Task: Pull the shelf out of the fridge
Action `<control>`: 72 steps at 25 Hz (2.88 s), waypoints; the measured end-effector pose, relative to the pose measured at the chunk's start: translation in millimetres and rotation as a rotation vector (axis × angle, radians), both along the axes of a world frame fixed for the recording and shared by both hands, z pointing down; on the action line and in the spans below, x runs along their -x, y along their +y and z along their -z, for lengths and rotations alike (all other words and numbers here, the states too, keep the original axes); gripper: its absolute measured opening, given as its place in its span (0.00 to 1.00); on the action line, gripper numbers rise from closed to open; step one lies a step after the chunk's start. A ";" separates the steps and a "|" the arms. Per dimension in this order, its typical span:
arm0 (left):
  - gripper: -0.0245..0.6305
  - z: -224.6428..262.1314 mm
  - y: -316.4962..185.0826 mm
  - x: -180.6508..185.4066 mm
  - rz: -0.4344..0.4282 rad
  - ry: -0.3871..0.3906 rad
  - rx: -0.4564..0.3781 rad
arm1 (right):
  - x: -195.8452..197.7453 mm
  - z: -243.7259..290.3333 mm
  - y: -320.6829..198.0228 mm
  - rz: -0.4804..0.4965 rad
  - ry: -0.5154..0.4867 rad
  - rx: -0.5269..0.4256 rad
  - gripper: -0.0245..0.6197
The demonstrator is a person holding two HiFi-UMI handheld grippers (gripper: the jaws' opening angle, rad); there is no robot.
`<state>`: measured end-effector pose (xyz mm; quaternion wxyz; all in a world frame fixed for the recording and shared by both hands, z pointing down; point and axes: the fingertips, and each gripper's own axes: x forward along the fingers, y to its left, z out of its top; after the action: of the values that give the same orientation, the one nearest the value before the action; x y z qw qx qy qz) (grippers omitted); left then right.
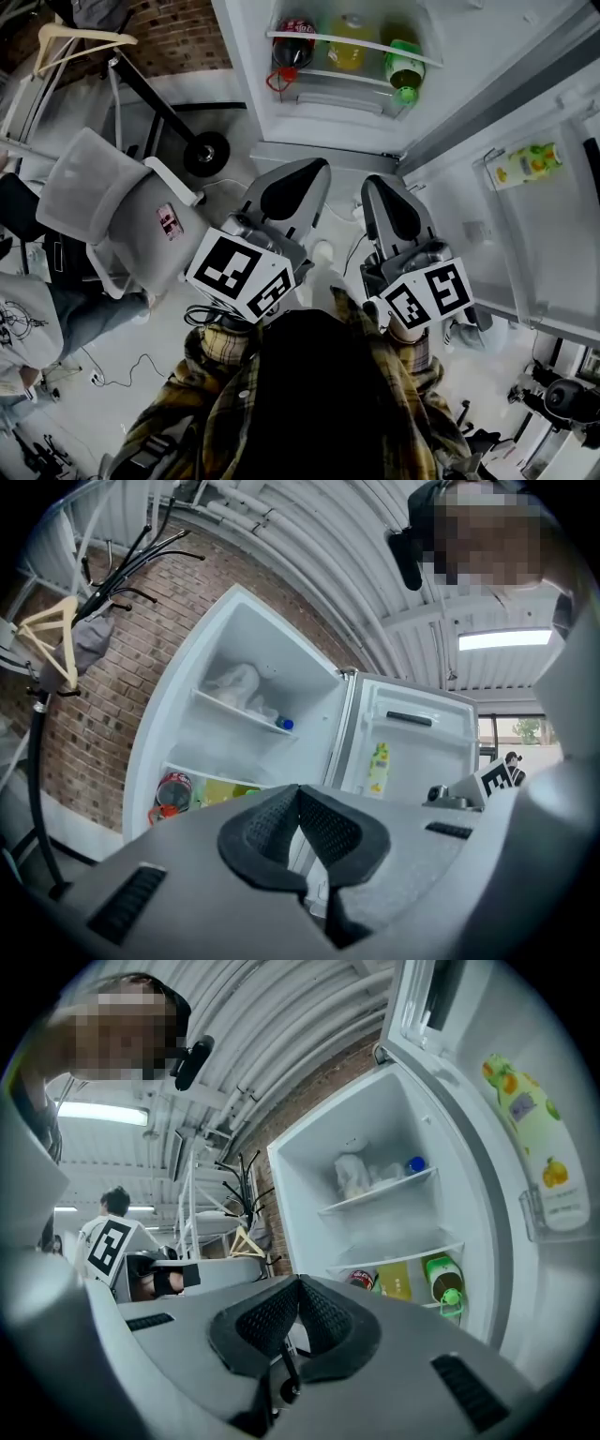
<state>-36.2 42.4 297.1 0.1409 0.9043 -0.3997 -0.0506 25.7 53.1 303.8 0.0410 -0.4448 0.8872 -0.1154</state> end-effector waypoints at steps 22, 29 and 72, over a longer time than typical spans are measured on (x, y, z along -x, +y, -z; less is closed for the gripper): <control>0.04 1.9 -96.5 -55.5 0.100 -0.003 -0.019 | -41.4 4.2 -103.9 0.149 -0.017 -0.023 0.07; 0.04 -1.5 -118.1 -50.7 0.104 -0.003 0.001 | -37.1 1.6 -122.5 0.153 -0.032 -0.004 0.07; 0.04 -5.4 -265.5 -38.2 -0.023 0.025 0.044 | -29.5 9.3 -269.8 -0.024 -0.101 0.032 0.07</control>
<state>2.0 -223.1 302.5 0.1666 0.9048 -0.3884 -0.0516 55.1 -216.6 294.5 0.0799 -0.4497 0.8766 -0.1515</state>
